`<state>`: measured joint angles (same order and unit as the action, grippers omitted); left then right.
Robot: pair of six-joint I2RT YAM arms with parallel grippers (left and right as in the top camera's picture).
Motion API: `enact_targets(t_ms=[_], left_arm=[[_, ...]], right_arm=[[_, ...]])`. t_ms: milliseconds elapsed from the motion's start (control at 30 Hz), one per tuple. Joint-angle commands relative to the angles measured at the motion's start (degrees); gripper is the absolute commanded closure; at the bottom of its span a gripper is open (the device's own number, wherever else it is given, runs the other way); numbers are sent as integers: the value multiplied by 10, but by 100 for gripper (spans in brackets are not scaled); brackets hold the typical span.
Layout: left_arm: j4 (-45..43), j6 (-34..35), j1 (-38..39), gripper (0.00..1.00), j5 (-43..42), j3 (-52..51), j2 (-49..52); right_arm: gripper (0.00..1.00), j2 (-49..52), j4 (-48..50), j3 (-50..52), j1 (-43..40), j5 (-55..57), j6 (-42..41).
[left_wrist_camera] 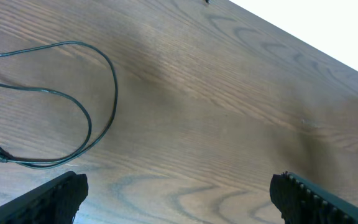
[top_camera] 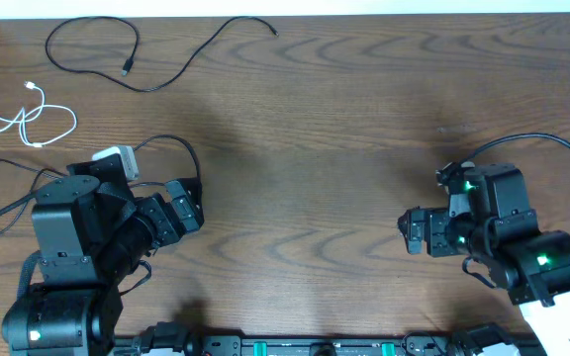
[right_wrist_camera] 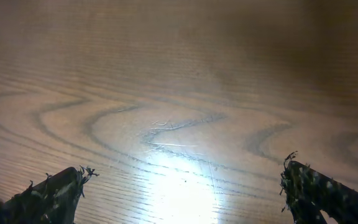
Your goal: Untangle cables
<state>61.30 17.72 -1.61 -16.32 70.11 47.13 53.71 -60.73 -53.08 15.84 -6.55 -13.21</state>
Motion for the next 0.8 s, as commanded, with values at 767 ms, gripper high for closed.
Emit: enact_targets(t_ms=[767], left_arm=[[0, -12, 0, 1, 6, 9, 0]], right_arm=[[1, 5, 11, 14, -1, 88, 31]])
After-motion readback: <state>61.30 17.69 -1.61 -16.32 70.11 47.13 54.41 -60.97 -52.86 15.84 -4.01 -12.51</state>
